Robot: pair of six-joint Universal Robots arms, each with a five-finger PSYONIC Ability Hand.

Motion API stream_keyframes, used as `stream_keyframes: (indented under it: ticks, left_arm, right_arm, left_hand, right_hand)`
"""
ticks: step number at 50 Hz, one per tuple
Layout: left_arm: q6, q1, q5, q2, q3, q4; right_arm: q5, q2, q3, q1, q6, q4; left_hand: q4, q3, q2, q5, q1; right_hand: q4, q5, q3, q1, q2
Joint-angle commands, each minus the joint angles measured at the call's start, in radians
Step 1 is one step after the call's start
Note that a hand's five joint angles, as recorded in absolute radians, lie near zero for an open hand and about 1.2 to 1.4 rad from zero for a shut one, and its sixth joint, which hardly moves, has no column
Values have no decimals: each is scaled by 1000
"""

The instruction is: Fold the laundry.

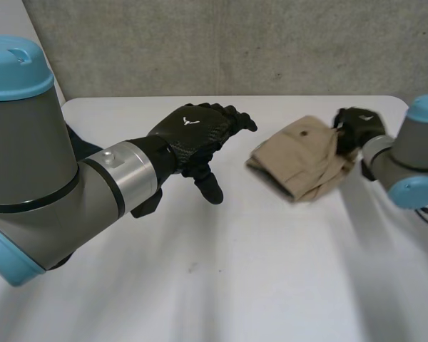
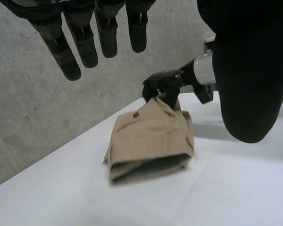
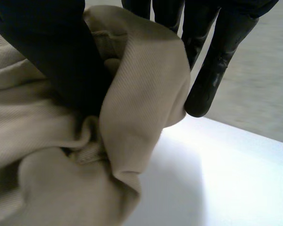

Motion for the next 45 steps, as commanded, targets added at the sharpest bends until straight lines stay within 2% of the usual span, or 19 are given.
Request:
stream_keyframes:
  ticks: [1, 5, 13, 18, 30, 33, 37, 45]
  left_arm:
    - [-16, 1, 0, -5, 1, 1]
    - [-16, 1, 0, -7, 0, 1]
    - [-16, -1, 0, -8, 0, 2]
    - [-17, -1, -2, -17, 0, 2]
    - [-17, -3, -2, -24, 0, 2]
    - [-17, -3, -3, -24, 1, 2]
    - [-17, -1, -6, -22, 3, 2]
    - [-16, 2, -20, -5, 15, 5]
  right_arm:
    - [86, 226, -439, -155, 36, 182]
    - [94, 314, -568, -228, 36, 229]
    - [59, 339, -565, -328, 31, 164]
    - [17, 342, -568, -348, 29, 163]
    - [34, 342, -561, -368, -86, 181]
    - [45, 340, -568, -361, -128, 232]
    - [79, 314, -573, -345, -239, 268]
    - [348, 141, -551, -341, -587, 262]
  left_hand:
    - [-7, -5, -9, 7, 4]
    - [-7, -5, -9, 7, 4]
    - [-7, -5, -9, 7, 4]
    - [-7, -5, -9, 7, 4]
    - [-7, -5, -9, 7, 4]
    - [-10, -8, -12, 4, 1]
    - [-16, -14, -18, -2, -5]
    - [-36, -35, -39, -22, -26]
  right_hand:
    - [209, 290, 278, 446, 223]
    - [209, 290, 278, 446, 223]
    - [209, 290, 278, 446, 223]
    - [209, 290, 278, 446, 223]
    - [209, 290, 278, 446, 223]
    - [-1013, -932, -944, -776, -999]
    - [-1013, -932, -944, -776, -999]
    - [-1013, -932, -944, -776, -999]
